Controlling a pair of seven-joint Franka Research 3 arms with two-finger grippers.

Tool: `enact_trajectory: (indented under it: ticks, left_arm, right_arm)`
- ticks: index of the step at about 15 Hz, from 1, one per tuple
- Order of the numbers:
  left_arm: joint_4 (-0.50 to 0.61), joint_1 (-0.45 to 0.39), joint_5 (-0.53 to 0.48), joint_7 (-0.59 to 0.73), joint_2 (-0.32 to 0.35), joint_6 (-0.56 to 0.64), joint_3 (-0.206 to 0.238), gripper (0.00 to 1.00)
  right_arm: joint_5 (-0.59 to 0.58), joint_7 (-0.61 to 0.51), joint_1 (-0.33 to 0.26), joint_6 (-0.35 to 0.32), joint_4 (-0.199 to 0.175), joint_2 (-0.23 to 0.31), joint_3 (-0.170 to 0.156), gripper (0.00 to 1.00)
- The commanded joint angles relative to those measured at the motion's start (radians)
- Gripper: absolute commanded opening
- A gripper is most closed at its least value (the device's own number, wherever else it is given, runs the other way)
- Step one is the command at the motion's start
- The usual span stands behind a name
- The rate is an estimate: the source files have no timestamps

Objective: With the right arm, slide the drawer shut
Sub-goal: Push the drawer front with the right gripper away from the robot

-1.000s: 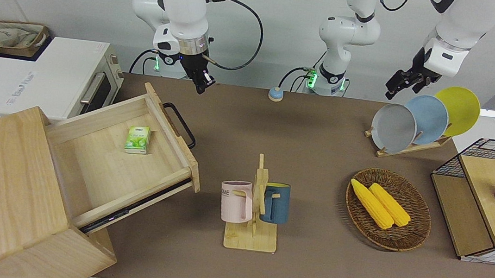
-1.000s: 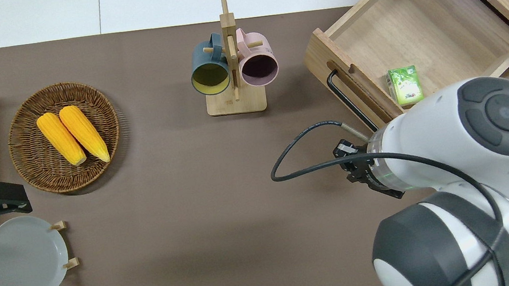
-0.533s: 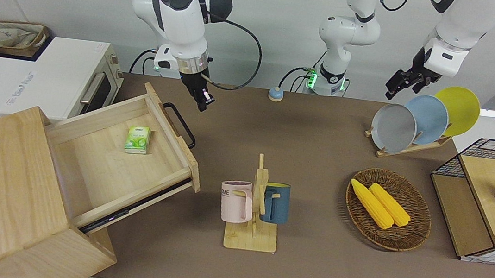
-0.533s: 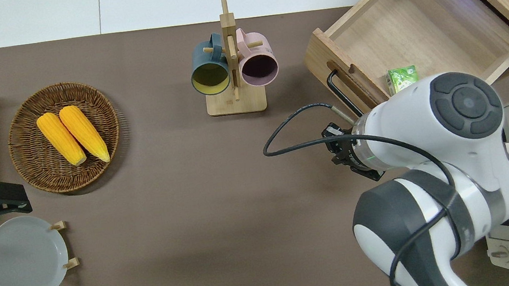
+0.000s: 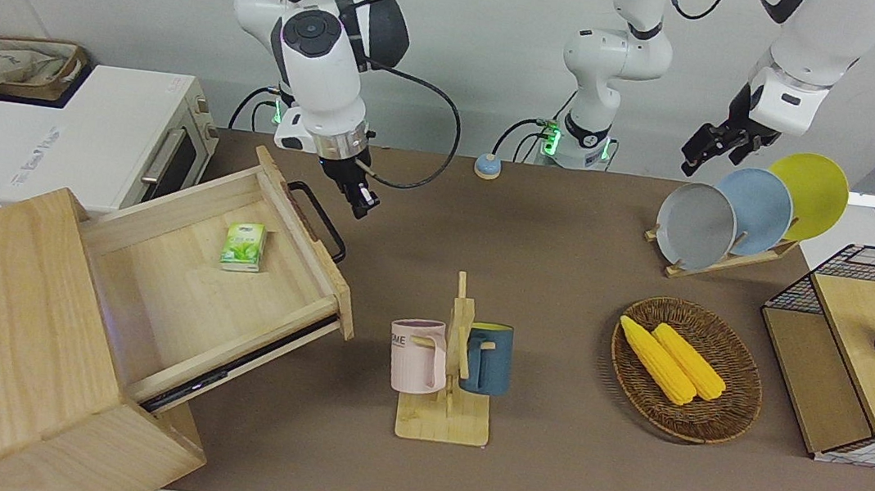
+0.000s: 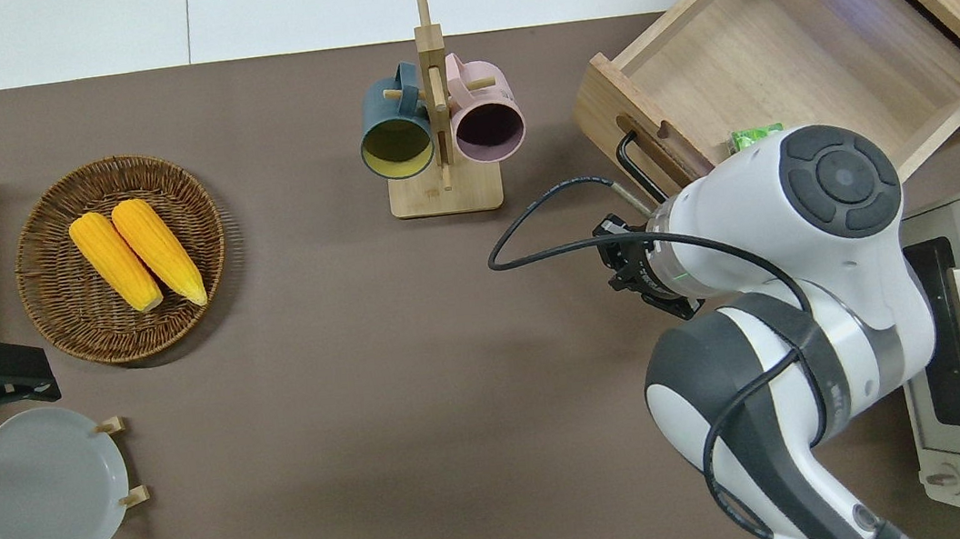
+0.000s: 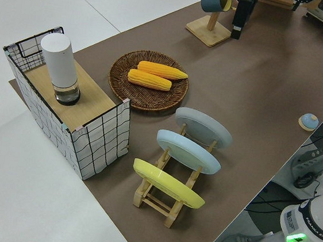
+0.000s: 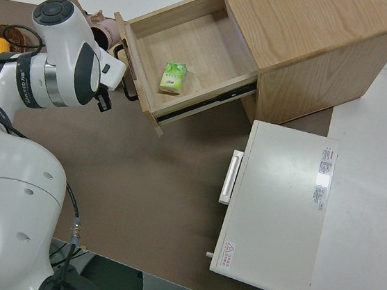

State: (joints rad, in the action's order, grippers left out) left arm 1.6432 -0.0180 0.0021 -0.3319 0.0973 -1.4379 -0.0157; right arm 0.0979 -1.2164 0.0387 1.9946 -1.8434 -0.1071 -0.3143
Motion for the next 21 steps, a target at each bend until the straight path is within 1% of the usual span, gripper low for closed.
enact_trajectory:
  ticks: [1,6,8,10,14,17,19,21]
  left_arm:
    - [0.0,0.004,-0.004,0.01,0.009,0.002,0.005,0.99]
    - [0.0,0.004,-0.004,0.01,0.009,0.002,0.005,0.99]
    - [0.0,0.004,-0.004,0.01,0.009,0.002,0.005,0.99]
    - [0.0,0.004,-0.004,0.01,0.009,0.002,0.005,0.99]
    - [0.0,0.004,-0.004,0.01,0.009,0.002,0.005,0.99]
    - [0.0,0.004,-0.004,0.01,0.01,0.002,0.005,0.99]
    - [0.0,0.004,-0.004,0.01,0.009,0.002,0.005,0.99]
    - [0.0,0.004,-0.004,0.01,0.009,0.002,0.005,0.99]
  right_arm:
    - [-0.018,-0.02,-0.013,0.029,0.006,-0.013,0.003,0.0]
    - [-0.052,-0.023,-0.02,0.044,0.018,-0.029,0.008,0.0]
    - [-0.067,-0.022,-0.023,0.062,0.019,-0.031,0.009,0.0]
    - [-0.084,-0.012,-0.023,0.072,0.021,-0.034,0.023,0.0]
    - [-0.11,-0.002,-0.029,0.073,0.026,-0.046,0.026,0.0]
    - [-0.125,0.0,-0.034,0.075,0.035,-0.055,0.038,0.0]
    - [-0.141,0.014,-0.04,0.087,0.038,-0.059,0.056,0.0]
    - [-0.142,0.031,-0.042,0.093,0.039,-0.062,0.067,0.0]
